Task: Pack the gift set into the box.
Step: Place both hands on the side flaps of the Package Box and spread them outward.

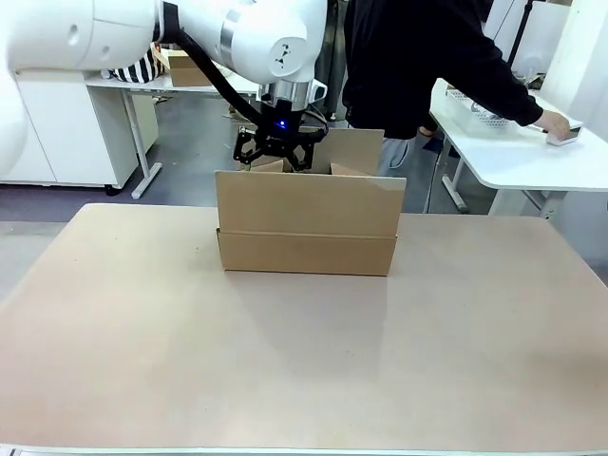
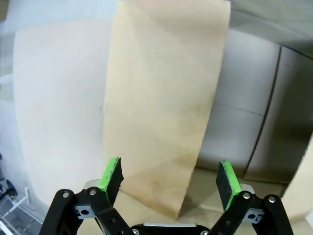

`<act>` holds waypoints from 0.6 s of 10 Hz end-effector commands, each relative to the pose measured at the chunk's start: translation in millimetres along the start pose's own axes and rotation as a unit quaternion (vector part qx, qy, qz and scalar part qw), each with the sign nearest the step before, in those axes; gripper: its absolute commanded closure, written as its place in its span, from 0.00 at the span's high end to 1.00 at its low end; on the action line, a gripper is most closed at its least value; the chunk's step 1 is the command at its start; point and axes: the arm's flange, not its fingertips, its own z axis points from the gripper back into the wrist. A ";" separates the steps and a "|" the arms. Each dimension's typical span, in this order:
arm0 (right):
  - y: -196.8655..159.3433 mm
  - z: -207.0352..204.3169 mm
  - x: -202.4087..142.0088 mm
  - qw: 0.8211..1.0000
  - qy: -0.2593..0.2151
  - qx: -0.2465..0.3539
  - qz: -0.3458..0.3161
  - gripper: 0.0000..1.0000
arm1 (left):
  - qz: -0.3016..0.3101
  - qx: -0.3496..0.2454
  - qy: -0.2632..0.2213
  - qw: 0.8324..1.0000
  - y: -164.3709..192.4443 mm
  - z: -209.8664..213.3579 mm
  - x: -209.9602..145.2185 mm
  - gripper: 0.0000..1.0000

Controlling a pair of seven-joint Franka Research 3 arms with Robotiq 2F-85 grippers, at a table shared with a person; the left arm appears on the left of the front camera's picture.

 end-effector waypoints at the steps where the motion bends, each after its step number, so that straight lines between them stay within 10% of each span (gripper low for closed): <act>1: 2.0 -1.8 3.7 1.000 -0.004 0.010 0.014 1.00 | 0.021 0.051 -0.004 0.998 -8.7 3.0 6.2 1.00; 6: 2.0 -1.8 3.7 1.000 -0.004 0.010 0.014 1.00 | 0.011 0.093 0.001 0.996 -24.2 -16.0 8.3 1.00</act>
